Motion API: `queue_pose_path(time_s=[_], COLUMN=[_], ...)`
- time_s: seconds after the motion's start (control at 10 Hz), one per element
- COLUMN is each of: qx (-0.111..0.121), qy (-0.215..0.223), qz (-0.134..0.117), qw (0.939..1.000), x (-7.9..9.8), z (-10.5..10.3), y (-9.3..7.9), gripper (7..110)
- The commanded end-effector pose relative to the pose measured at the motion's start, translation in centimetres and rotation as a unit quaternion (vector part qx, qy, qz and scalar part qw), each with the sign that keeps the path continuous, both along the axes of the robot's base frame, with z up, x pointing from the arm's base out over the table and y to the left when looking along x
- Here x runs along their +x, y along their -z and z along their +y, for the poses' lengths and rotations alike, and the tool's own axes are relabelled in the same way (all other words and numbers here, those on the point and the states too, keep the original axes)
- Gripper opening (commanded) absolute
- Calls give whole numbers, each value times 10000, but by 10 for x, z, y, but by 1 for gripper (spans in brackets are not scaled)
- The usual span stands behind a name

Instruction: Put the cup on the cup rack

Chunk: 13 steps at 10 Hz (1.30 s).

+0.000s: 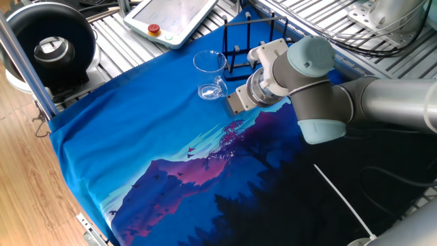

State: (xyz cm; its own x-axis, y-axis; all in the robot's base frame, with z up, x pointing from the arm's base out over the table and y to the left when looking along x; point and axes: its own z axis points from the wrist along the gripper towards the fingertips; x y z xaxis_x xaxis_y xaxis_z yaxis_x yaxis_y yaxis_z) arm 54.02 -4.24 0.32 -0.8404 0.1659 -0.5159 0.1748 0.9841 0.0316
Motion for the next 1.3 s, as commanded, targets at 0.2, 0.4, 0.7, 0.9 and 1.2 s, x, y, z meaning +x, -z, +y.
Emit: queue_pose_path(time_s=[0.2, 0.4, 0.7, 0.9, 1.2], qx=[36, -33, -53, -64, -77], qy=[143, 111, 201, 220, 147], qz=[-188, -233, -235, -238, -252], qw=[9997, 9997, 9995, 9995, 9995], x=[7, 9, 12, 12, 12], z=[6, 6, 16, 23, 26], y=[-2, -7, -9, -7, -8], gripper=[44, 44, 44, 44, 44])
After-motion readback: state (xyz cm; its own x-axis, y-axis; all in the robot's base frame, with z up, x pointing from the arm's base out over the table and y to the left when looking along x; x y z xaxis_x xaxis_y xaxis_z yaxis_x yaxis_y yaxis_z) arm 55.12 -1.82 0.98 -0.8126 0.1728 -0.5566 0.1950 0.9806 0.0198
